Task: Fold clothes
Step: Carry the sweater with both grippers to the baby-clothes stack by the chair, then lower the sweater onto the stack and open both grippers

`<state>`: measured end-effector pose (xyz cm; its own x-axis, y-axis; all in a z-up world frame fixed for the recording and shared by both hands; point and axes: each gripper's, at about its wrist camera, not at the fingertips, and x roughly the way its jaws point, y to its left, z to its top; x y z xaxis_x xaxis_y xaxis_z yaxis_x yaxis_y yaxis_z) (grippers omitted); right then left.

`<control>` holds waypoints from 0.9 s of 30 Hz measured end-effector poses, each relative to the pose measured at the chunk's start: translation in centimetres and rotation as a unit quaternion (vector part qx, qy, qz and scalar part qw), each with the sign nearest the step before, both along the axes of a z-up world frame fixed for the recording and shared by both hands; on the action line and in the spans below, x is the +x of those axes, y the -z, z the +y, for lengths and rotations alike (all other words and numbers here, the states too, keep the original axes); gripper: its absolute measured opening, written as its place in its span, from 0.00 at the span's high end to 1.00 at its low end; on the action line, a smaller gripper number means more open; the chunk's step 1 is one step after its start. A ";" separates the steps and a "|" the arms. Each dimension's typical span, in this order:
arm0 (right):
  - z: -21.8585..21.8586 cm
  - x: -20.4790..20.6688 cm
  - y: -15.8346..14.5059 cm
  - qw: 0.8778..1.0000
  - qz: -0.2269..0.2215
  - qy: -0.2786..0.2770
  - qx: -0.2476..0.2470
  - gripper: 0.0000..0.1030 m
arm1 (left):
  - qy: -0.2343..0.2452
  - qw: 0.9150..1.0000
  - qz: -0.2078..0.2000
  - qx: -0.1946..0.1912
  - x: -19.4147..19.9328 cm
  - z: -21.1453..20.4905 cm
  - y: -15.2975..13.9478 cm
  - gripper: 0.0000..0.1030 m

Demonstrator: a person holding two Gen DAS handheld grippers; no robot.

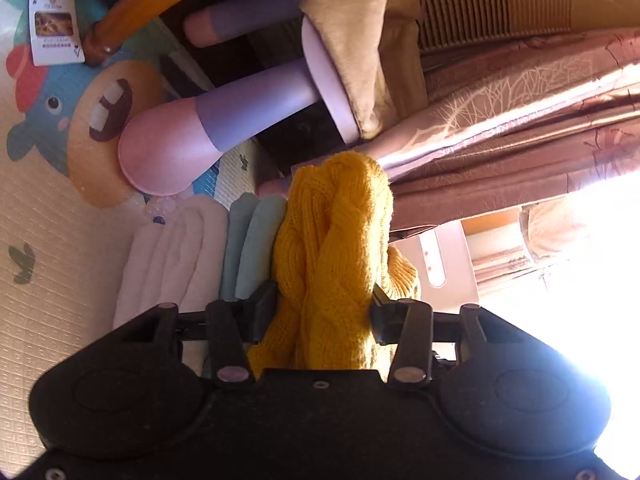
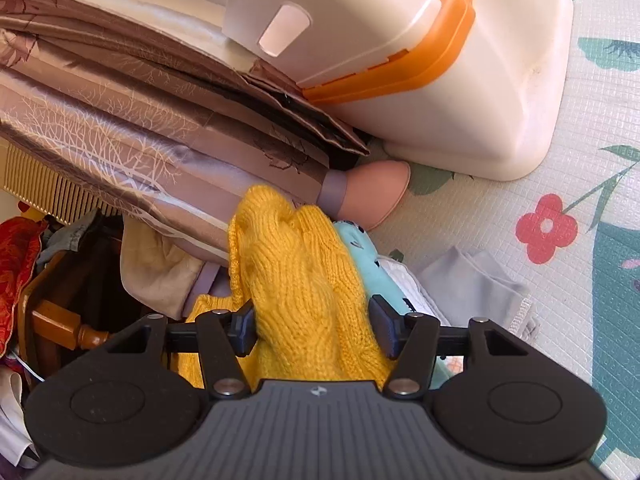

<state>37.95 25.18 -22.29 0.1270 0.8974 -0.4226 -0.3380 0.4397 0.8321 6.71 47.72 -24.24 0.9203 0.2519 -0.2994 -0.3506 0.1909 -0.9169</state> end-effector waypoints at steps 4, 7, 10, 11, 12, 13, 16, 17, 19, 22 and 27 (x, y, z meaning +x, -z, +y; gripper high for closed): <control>-0.9 -0.2 -2.6 0.998 -0.057 0.009 -0.031 0.44 | -0.002 0.997 0.041 0.060 -0.2 -1.1 -2.4 0.37; -1.3 -1.0 -4.5 0.994 -0.091 0.004 -0.061 0.44 | -0.008 0.992 0.077 0.096 -0.4 -2.2 -3.9 0.34; -2.2 -2.1 -6.3 0.990 -0.114 0.002 -0.079 0.42 | -0.012 0.987 0.101 0.121 -0.7 -3.3 -5.4 0.34; -2.4 -2.5 -6.9 0.989 -0.121 0.000 -0.087 0.42 | -0.011 0.985 0.112 0.131 -0.7 -3.7 -6.0 0.34; -2.7 -3.0 -7.3 0.987 -0.127 -0.002 -0.099 0.41 | -0.010 0.983 0.123 0.140 -0.7 -4.1 -6.6 0.34; -3.0 -3.5 -7.7 0.985 -0.133 -0.004 -0.112 0.40 | -0.006 0.980 0.136 0.147 -0.6 -4.5 -7.2 0.34; -4.5 -5.2 -8.5 0.981 -0.129 -0.008 -0.143 0.39 | 0.010 0.969 0.175 0.172 -0.2 -5.8 -9.4 0.29; -5.2 -5.9 -8.7 0.981 -0.123 -0.009 -0.149 0.38 | 0.016 0.964 0.191 0.182 0.0 -6.2 -10.1 0.26; -6.5 -7.4 -9.3 0.980 -0.112 -0.007 -0.162 0.32 | 0.029 0.957 0.213 0.197 0.2 -7.0 -11.7 0.24; -8.5 -9.8 -10.8 0.978 -0.111 -0.011 -0.175 0.30 | 0.052 0.941 0.246 0.225 0.1 -8.4 -14.3 0.14; -10.6 -13.4 -14.7 0.968 -0.130 -0.017 -0.213 0.19 | 0.070 0.914 0.310 0.253 -0.8 -11.0 -17.6 0.13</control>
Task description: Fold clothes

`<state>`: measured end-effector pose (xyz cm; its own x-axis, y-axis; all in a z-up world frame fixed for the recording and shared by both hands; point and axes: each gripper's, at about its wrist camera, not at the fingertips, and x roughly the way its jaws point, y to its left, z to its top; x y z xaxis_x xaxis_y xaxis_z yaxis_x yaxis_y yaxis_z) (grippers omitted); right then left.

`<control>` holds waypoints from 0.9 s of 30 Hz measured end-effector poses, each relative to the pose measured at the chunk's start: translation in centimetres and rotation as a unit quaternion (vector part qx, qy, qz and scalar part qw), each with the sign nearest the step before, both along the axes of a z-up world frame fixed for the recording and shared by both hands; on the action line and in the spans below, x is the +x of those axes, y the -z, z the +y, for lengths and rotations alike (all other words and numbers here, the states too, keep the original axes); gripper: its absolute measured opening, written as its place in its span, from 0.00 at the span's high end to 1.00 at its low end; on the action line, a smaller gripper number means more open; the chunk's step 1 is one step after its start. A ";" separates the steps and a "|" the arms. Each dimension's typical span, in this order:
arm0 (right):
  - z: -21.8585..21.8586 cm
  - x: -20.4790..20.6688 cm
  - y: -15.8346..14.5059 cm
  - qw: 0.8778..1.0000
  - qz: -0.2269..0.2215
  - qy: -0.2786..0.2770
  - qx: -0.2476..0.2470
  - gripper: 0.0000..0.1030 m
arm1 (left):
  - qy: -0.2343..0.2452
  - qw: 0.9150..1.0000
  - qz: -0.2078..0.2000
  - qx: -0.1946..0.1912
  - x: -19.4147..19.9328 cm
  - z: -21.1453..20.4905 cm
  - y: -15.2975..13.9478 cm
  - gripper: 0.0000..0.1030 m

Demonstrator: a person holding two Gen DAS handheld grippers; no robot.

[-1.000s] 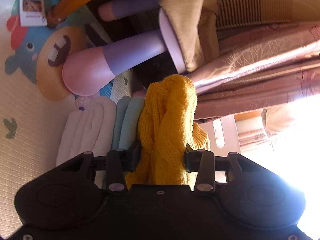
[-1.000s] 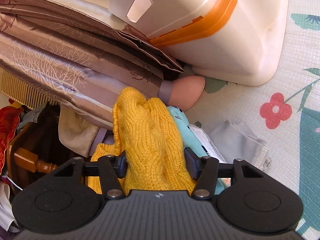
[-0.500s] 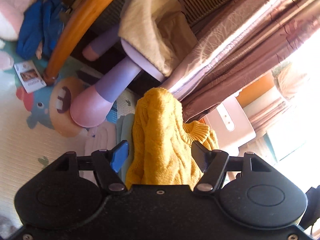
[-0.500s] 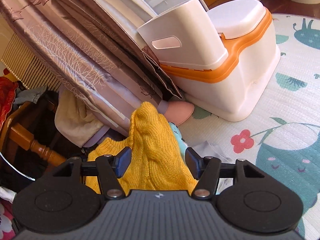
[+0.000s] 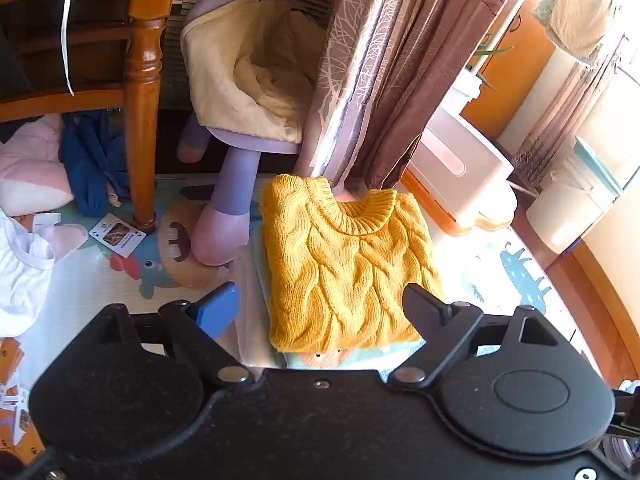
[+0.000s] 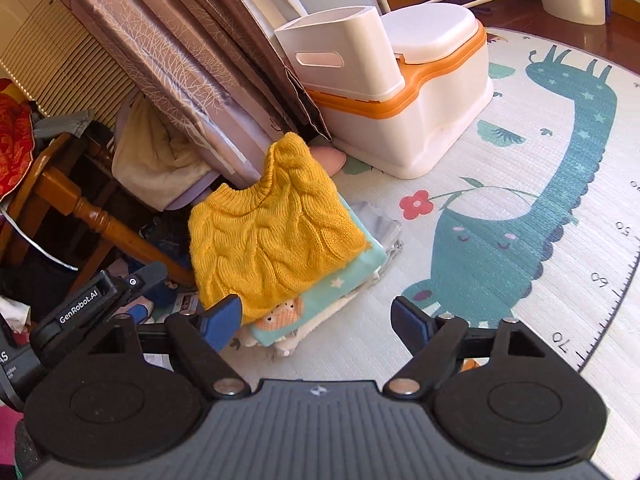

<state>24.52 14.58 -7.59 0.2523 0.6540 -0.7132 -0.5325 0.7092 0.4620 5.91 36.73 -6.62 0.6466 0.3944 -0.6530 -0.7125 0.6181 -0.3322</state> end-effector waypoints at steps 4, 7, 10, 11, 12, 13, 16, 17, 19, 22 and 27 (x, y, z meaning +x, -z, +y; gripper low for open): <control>-0.9 -3.2 -4.2 0.998 -0.043 -0.008 -0.036 0.10 | 0.022 0.997 0.057 0.037 -0.8 -2.4 -2.9 0.08; -1.5 -6.0 -7.5 0.994 -0.086 -0.014 -0.062 0.04 | 0.031 0.995 0.074 0.060 -1.9 -3.9 -4.9 0.07; -2.2 -8.6 -10.4 0.989 -0.121 -0.022 -0.080 0.02 | 0.036 0.993 0.085 0.079 -3.5 -5.3 -7.3 0.03; -2.5 -9.2 -11.1 0.988 -0.130 -0.024 -0.084 0.01 | 0.039 0.992 0.088 0.085 -3.9 -5.7 -8.0 0.02; -2.7 -10.1 -11.9 0.985 -0.142 -0.026 -0.090 0.00 | 0.042 0.991 0.092 0.090 -4.3 -6.0 -8.6 0.02; -2.9 -10.9 -12.6 0.983 -0.154 -0.028 -0.096 0.00 | 0.043 0.990 0.096 0.097 -4.7 -6.3 -9.2 0.01; -3.4 -13.0 -14.3 0.979 -0.170 -0.040 -0.107 0.00 | 0.044 0.986 0.116 0.113 -5.8 -7.2 -10.9 0.00; -3.6 -13.4 -14.6 0.979 -0.171 -0.041 -0.108 0.00 | 0.047 0.984 0.124 0.119 -6.2 -7.5 -11.4 0.00; -3.9 -14.5 -15.4 0.978 -0.174 -0.044 -0.108 0.00 | 0.055 0.981 0.133 0.131 -6.9 -8.0 -12.1 0.00; -3.9 -15.3 -15.8 0.977 -0.179 -0.045 -0.108 0.00 | 0.063 0.976 0.138 0.153 -7.7 -8.7 -12.7 0.00; -3.1 -14.7 -14.7 0.983 -0.157 -0.036 -0.091 0.00 | 0.067 0.972 0.146 0.171 -8.2 -9.1 -12.3 0.00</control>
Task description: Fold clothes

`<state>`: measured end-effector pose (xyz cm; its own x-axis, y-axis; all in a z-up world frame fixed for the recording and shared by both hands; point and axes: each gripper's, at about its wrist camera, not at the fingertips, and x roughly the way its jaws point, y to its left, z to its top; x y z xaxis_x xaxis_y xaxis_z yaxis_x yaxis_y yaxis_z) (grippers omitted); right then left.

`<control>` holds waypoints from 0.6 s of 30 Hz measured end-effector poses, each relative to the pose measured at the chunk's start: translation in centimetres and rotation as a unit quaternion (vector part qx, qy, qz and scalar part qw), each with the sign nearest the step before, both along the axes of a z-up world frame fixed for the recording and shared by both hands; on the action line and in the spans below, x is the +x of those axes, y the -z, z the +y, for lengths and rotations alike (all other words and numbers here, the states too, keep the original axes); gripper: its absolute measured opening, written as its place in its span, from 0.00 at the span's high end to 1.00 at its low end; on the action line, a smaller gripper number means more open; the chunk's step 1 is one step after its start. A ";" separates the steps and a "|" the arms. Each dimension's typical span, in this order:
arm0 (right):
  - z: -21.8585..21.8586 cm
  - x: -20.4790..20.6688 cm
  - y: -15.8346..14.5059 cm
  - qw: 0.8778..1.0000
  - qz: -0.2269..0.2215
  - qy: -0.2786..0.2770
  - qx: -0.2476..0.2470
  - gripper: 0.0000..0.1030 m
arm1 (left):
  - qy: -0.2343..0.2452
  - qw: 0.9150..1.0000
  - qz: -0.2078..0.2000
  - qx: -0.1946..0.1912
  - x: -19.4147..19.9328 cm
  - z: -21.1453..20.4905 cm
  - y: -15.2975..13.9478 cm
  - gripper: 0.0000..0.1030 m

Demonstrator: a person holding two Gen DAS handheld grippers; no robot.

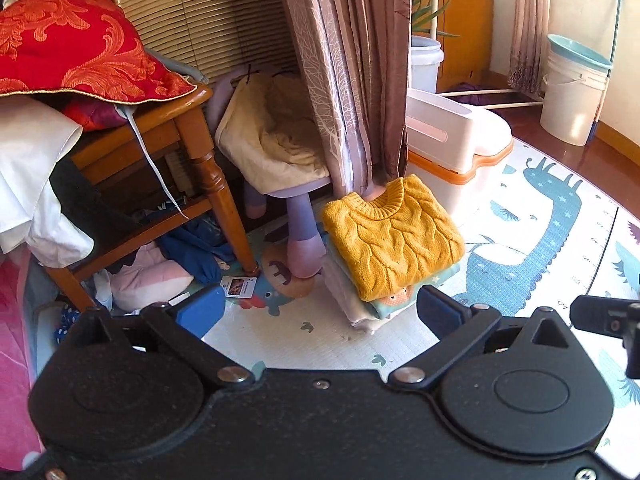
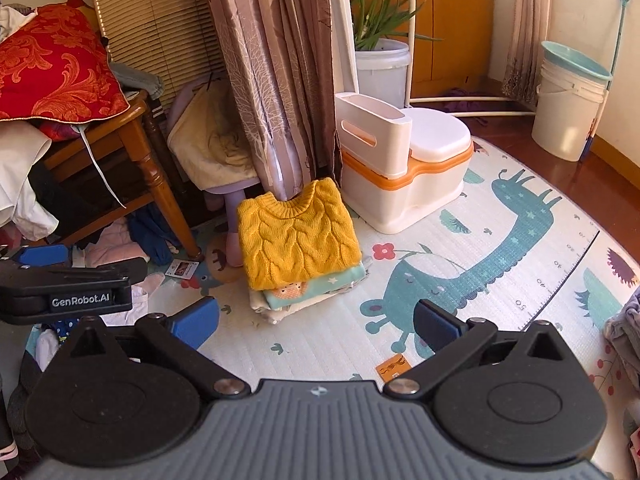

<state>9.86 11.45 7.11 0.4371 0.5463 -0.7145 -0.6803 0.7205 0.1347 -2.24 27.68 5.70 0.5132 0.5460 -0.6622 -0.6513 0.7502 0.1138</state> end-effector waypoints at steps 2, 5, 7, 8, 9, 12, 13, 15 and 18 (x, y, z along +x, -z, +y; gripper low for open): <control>0.7 0.5 1.0 1.000 0.014 0.003 -0.006 0.00 | -0.001 1.000 -0.001 0.001 0.2 0.0 0.3 0.00; 1.6 0.6 2.2 1.000 0.019 -0.004 -0.023 0.00 | 0.001 1.000 -0.006 -0.010 0.7 0.2 0.5 0.00; 1.9 0.9 2.9 0.999 0.033 -0.005 -0.026 0.00 | 0.007 1.000 -0.009 -0.015 1.1 0.2 0.7 0.00; 2.0 1.1 3.1 0.999 0.037 -0.003 -0.027 0.00 | 0.009 1.000 -0.008 -0.014 1.3 0.1 0.9 0.00; 2.0 1.2 3.3 0.999 0.037 -0.002 -0.028 0.00 | 0.012 1.000 -0.007 -0.014 1.5 0.0 1.0 0.00; 2.2 1.6 4.0 0.999 0.033 0.002 -0.038 0.00 | 0.015 1.000 -0.003 -0.017 2.0 -0.1 1.6 0.00; 2.1 1.8 4.2 0.999 0.035 0.005 -0.039 0.00 | 0.017 1.000 -0.003 -0.019 2.2 -0.1 1.9 0.00; 1.9 2.2 4.5 0.998 0.039 0.010 -0.039 0.00 | 0.018 1.000 -0.001 -0.023 2.4 -0.1 2.3 0.00; 1.7 2.5 4.6 0.998 0.036 0.013 -0.042 0.00 | 0.019 0.999 -0.001 -0.027 2.5 -0.1 2.6 0.00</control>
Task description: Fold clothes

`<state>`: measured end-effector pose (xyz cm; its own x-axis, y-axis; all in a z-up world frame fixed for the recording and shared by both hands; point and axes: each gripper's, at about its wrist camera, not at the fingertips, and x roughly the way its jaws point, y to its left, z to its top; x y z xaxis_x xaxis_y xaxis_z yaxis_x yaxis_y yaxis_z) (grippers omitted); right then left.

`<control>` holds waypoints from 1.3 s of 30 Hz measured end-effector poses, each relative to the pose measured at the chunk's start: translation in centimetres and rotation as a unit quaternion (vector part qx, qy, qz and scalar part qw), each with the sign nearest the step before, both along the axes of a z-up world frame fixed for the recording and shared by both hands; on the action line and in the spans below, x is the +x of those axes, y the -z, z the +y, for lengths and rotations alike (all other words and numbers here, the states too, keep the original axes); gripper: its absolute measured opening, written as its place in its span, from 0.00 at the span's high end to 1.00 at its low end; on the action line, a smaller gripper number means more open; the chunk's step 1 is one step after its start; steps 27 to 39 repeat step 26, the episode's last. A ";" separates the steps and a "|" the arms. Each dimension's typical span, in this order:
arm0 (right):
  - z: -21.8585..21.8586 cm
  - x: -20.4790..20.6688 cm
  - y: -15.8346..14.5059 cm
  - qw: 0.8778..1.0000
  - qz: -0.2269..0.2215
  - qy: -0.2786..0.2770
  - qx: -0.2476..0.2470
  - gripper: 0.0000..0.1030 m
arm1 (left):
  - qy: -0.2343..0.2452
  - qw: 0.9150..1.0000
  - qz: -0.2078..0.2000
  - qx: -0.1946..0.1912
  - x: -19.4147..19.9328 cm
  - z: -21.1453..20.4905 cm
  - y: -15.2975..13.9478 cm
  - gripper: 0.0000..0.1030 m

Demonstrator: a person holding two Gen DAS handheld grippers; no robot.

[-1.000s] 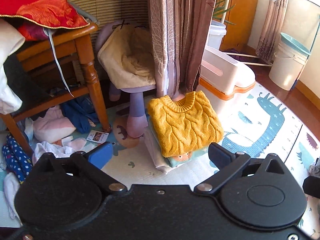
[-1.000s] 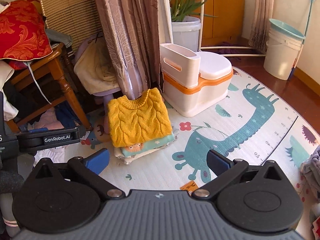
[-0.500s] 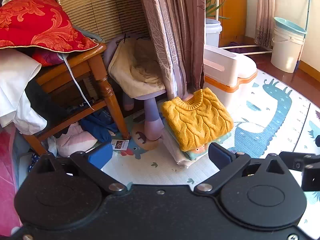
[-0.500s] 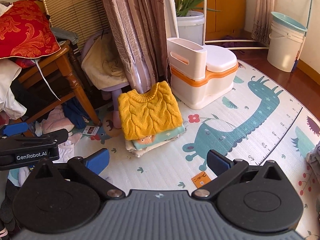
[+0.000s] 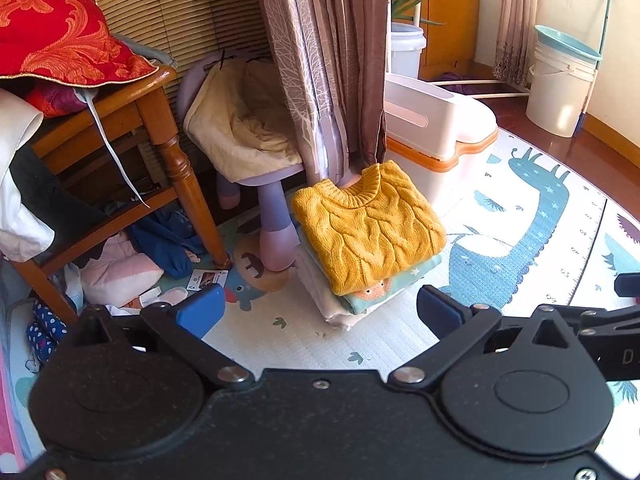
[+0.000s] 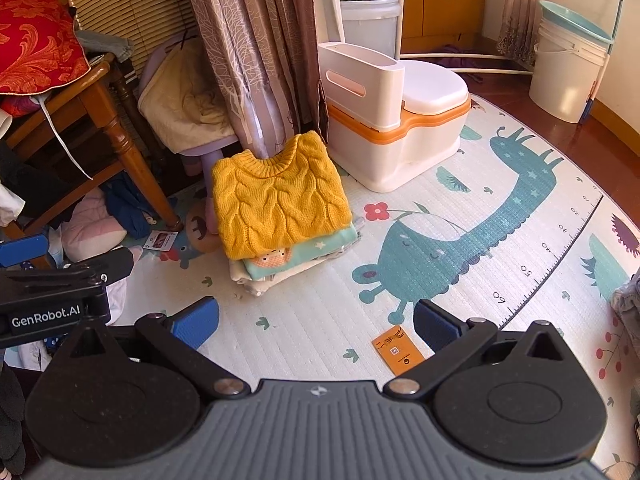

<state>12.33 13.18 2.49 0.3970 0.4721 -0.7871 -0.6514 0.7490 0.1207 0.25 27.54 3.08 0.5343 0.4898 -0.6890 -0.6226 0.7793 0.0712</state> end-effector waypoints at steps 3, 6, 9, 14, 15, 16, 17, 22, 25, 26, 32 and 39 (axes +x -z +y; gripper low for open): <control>-0.1 0.2 -0.1 1.000 -0.005 0.000 -0.002 0.00 | -0.001 1.000 -0.001 -0.003 0.0 0.1 0.2 0.00; -0.3 0.4 0.0 1.000 -0.003 0.003 -0.002 0.00 | -0.001 1.000 -0.002 -0.009 0.0 0.2 0.4 0.00; -0.3 0.5 0.2 1.000 -0.002 0.003 -0.004 0.00 | -0.002 1.000 -0.003 -0.015 0.0 0.4 0.5 0.00; 0.0 0.2 0.7 1.000 -0.001 -0.003 -0.009 0.00 | -0.003 1.000 0.000 -0.021 0.1 0.5 0.8 0.00; 0.2 0.2 0.7 1.000 -0.001 -0.004 -0.010 0.00 | -0.003 1.000 0.001 -0.022 0.1 0.5 0.8 0.00; 0.3 0.2 0.8 1.000 -0.001 -0.005 -0.011 0.00 | -0.003 1.000 0.001 -0.023 0.1 0.6 0.8 0.00; 0.4 0.1 0.9 1.000 -0.002 -0.006 -0.013 0.00 | -0.004 1.000 0.001 -0.022 0.1 0.6 0.9 0.00; 0.6 0.2 1.1 1.000 -0.002 -0.006 -0.013 0.00 | -0.007 1.000 0.006 -0.020 0.1 0.7 1.2 0.00; 0.6 0.4 1.2 1.000 0.000 -0.004 -0.013 0.00 | -0.006 1.000 0.006 -0.017 0.0 0.6 1.3 0.00; 0.6 0.5 1.3 1.000 0.001 -0.002 -0.013 0.00 | -0.008 1.000 0.005 -0.016 0.0 0.6 1.4 0.00; 0.6 0.5 1.3 1.000 0.001 -0.002 -0.013 0.00 | -0.008 1.000 0.005 -0.016 0.0 0.6 1.4 0.00; 0.6 0.5 1.3 1.000 0.001 -0.002 -0.013 0.00 | -0.008 1.000 0.005 -0.016 0.0 0.6 1.4 0.00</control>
